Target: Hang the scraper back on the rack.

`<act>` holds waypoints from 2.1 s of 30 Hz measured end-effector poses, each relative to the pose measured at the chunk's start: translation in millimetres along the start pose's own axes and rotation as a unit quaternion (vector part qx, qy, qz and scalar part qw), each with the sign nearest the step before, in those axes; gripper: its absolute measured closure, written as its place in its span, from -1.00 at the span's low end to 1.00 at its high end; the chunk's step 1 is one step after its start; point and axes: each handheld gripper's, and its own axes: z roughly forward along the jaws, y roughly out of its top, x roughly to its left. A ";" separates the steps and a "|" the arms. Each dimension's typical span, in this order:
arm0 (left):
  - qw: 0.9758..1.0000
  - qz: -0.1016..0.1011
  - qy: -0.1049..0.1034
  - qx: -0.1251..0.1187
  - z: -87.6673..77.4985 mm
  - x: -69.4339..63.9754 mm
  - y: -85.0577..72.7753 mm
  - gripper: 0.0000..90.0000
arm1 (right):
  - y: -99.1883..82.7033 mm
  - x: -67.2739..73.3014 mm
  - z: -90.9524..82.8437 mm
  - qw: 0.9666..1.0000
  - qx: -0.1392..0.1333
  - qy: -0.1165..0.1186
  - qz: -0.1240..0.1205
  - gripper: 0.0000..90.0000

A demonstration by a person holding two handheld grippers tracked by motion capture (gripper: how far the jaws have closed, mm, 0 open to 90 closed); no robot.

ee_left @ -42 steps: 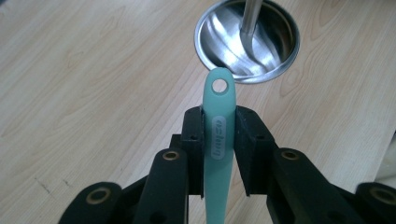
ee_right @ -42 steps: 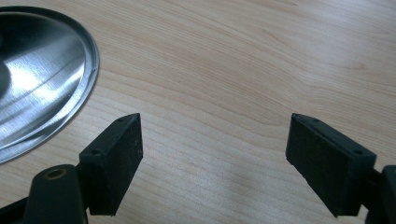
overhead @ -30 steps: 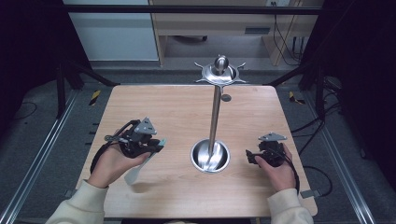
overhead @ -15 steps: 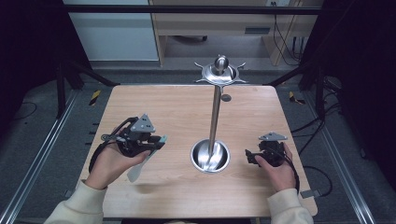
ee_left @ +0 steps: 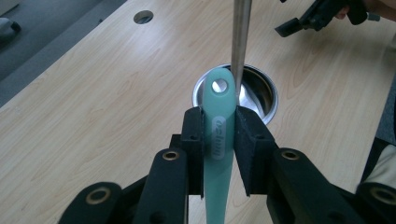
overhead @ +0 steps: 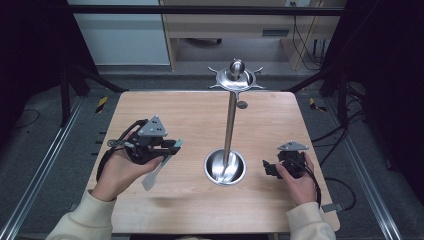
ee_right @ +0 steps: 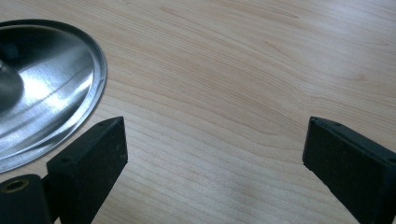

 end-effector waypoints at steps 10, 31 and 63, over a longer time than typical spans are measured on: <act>1.000 -0.001 0.004 -0.025 -2.2 -5.7 10.0 0.65 | -2.1 -3.2 -0.8 1.000 -0.004 -0.019 -0.017 -0.81; 0.999 0.013 -0.010 -0.043 4.2 -20.2 22.6 0.65 | -3.0 -5.0 -0.9 1.000 -0.010 -0.022 -0.013 -0.82; 0.987 -0.021 0.012 -0.161 -30.7 -19.2 56.1 0.65 | -4.6 -9.6 -2.6 1.000 -0.025 -0.015 0.001 -0.83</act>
